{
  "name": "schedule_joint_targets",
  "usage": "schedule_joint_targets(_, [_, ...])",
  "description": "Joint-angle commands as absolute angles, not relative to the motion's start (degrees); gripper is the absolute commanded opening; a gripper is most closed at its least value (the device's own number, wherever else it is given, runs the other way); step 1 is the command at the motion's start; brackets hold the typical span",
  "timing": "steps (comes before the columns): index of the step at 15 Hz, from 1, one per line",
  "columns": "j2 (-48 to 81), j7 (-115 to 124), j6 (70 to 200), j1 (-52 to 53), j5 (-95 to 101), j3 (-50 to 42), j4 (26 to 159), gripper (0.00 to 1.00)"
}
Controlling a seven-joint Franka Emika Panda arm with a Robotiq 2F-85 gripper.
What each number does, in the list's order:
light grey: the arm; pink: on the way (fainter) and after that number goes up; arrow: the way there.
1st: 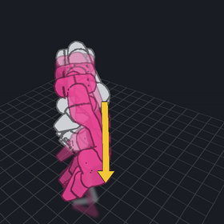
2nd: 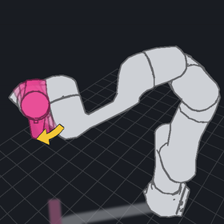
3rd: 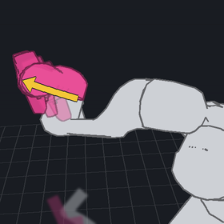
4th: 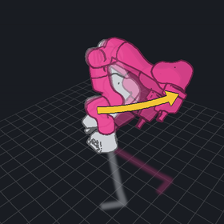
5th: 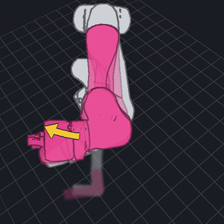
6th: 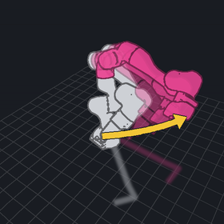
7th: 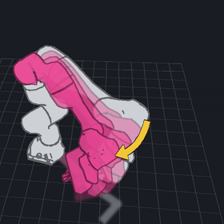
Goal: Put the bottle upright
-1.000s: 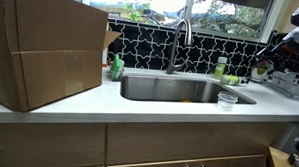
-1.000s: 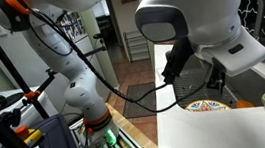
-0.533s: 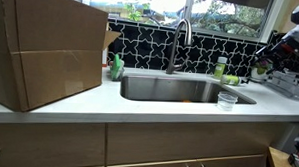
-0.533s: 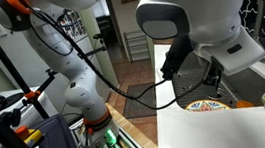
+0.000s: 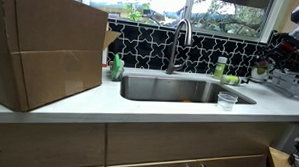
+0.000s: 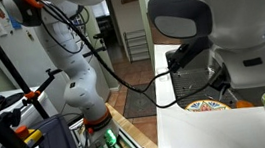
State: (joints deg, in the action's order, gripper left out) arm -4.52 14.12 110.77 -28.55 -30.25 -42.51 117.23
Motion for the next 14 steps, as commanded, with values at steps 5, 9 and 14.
schedule_joint_targets(5, [9.75,30.52,110.91,-31.50,-31.56,-43.79,107.47,1.00])
schedule_joint_targets(9, [15.95,29.83,107.14,-35.79,-33.86,-43.03,102.88,1.00])
schedule_joint_targets(14, [14.71,30.56,109.08,-35.76,-32.06,-42.18,104.26,1.00])
